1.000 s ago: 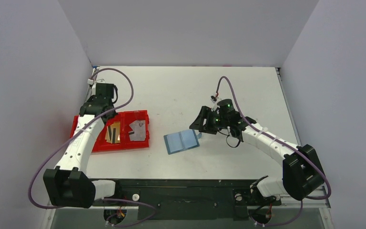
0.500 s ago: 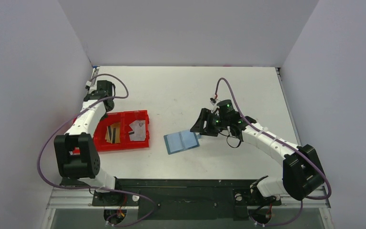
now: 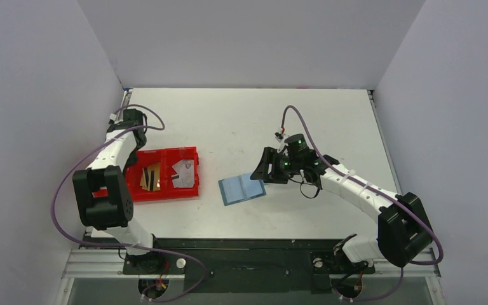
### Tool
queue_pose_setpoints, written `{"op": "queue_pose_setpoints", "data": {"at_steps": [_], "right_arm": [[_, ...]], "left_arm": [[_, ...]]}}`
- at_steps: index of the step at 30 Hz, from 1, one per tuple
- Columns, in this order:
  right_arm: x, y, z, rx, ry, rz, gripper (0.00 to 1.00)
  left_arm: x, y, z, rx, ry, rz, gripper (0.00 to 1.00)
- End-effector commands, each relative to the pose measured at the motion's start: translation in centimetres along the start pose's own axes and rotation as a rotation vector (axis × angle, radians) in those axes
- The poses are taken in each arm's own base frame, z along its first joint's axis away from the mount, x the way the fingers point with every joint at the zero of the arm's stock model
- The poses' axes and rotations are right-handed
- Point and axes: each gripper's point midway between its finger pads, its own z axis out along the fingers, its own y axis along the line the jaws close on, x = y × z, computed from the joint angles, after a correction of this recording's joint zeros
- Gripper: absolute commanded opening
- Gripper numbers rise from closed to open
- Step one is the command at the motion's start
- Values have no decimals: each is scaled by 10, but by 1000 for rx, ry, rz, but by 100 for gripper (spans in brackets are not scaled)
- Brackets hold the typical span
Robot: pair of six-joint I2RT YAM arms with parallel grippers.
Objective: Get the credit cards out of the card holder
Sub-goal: Place the credit card in the storage box.
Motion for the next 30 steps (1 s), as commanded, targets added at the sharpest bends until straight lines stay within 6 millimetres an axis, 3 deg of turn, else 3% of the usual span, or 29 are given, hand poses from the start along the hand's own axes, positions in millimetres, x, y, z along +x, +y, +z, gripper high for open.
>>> {"op": "queue_pose_setpoints", "data": {"at_steps": [1,8,12,17,18,19,20,21,30], "right_arm": [[-14,21,-7,-35,-49,-53,57],[-14,19,-7,-16,-51,-67,57],[-16,16,-6,7,-61,-77,57],[-18,11,-1,65,-79,-105,57],[-17,11,0,72,-77,-112,57],[-18,8,2,91,-86,-118,57],[-17,8,3,98,-88,-125,57],[-19,5,5,118,-98,-131,57],[-26,-7,10,226,-170,-166,57]], "left_arm": [[-16,11,-10,-1,-34,-56,34],[-23,7,-20,73,-57,-109,38],[-31,-2,-37,167,-100,-142,38],[-37,-28,-77,420,-175,-224,38],[-44,-38,-96,539,-220,-260,38],[-37,-54,-107,645,-209,-252,38],[-42,-55,-121,709,-247,-287,39],[-32,-69,-130,789,-232,-268,39],[22,-130,-199,1165,-203,-202,39]]}}
